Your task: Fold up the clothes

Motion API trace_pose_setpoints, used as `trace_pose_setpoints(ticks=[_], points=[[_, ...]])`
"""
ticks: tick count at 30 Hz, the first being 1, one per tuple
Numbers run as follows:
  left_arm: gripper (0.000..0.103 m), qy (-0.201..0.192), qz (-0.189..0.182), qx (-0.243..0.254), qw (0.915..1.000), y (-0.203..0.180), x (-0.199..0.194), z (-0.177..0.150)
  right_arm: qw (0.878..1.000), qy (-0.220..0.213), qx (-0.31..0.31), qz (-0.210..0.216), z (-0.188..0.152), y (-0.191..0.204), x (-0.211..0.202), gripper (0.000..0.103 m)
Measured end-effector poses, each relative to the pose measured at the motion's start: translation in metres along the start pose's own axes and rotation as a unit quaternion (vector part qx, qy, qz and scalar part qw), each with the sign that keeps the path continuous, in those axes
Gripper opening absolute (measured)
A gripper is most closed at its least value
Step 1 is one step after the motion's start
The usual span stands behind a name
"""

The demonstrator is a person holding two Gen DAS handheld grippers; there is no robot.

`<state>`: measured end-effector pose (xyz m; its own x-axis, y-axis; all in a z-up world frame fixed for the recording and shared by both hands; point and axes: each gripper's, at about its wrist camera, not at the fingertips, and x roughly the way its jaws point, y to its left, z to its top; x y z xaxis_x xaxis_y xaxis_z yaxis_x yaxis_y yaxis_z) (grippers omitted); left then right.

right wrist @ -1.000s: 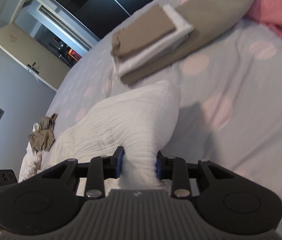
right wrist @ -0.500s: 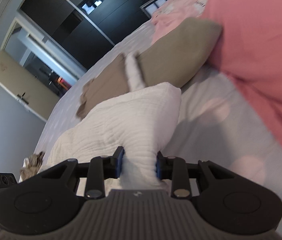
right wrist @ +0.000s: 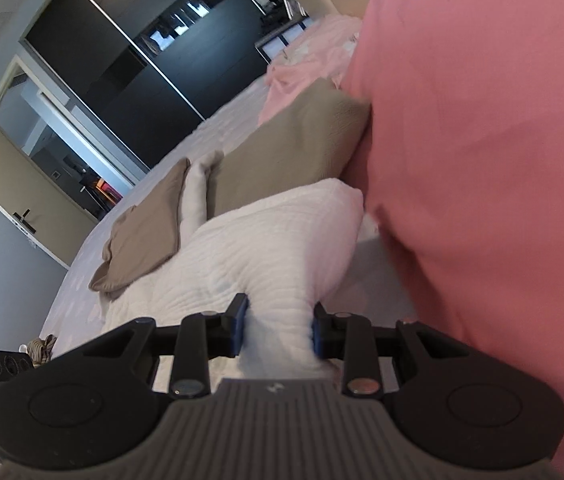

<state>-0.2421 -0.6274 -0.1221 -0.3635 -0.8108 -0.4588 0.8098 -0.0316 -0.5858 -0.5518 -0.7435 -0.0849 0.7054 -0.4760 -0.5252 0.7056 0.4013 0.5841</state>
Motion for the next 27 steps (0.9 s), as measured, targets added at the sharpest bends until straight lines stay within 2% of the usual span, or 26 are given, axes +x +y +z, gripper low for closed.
trace_pose_setpoints(ticks=[9,11,14,16,21,27], points=[[0.022,0.022,0.007,-0.001,0.9997,0.012,0.020,-0.007,1.000,0.012,0.008,-0.022,-0.001,-0.021,0.028,0.033],[0.023,0.039,0.015,-0.006,0.9991,0.015,0.026,-0.010,0.999,0.019,0.017,-0.032,-0.001,-0.026,0.033,0.034],[0.027,0.076,0.032,-0.010,0.9965,0.020,0.034,-0.015,0.997,0.037,0.017,-0.063,-0.006,-0.031,0.046,0.040],[0.032,0.079,0.036,-0.012,0.9961,0.021,0.031,-0.018,0.995,0.048,0.013,-0.086,-0.010,-0.033,0.052,0.053],[0.041,0.086,0.039,-0.035,0.9949,0.025,0.014,-0.027,0.993,0.052,0.015,-0.103,-0.014,-0.034,0.046,0.066],[0.045,0.097,0.035,-0.059,0.9928,0.022,-0.005,-0.036,0.992,0.062,0.019,-0.112,-0.026,-0.038,0.020,0.067]])
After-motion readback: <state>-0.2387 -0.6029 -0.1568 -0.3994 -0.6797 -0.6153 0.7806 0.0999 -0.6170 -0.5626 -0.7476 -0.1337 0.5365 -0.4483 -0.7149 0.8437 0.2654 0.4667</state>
